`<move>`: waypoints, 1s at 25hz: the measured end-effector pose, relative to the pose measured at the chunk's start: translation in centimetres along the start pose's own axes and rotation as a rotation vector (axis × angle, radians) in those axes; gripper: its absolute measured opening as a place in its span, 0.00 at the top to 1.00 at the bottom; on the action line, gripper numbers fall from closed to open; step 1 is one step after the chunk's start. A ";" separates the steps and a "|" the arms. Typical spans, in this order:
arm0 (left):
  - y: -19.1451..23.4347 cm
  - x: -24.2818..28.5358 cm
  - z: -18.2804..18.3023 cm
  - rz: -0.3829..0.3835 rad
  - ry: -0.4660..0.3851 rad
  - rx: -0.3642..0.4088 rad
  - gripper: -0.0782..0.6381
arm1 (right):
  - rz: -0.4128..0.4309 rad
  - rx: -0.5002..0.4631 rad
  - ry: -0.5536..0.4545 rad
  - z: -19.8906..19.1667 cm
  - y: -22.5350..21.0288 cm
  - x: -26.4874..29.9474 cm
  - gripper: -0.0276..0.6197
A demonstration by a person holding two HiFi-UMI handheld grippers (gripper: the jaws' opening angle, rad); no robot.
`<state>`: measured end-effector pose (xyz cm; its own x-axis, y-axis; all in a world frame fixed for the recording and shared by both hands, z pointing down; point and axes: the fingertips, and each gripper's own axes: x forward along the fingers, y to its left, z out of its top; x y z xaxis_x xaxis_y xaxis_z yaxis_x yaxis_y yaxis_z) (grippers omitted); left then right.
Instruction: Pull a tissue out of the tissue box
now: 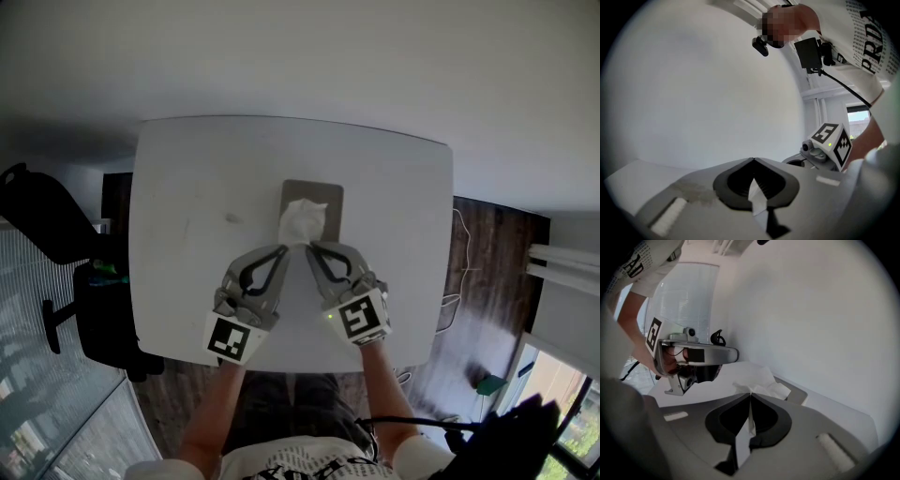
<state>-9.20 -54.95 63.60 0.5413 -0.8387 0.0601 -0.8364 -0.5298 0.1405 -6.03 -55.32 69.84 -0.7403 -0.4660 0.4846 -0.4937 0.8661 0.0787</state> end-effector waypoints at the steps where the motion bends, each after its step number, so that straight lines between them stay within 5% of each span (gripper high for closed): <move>1: 0.0 0.0 0.0 -0.001 0.000 0.000 0.90 | -0.001 0.004 -0.004 0.1 0.0 0.0 0.94; 11: -0.1 0.0 3.1 -0.009 -0.035 0.019 0.90 | -0.025 -0.008 -0.015 2.7 -0.8 -1.7 0.94; 25: -2.4 -1.3 13.6 -0.062 -0.092 0.068 0.90 | -0.058 0.004 -0.123 12.5 -0.4 -8.8 0.94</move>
<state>-9.06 -54.33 49.77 0.5848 -0.8103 -0.0385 -0.8070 -0.5859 0.0737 -5.00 -53.87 54.70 -0.7604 -0.5345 0.3689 -0.5392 0.8362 0.1001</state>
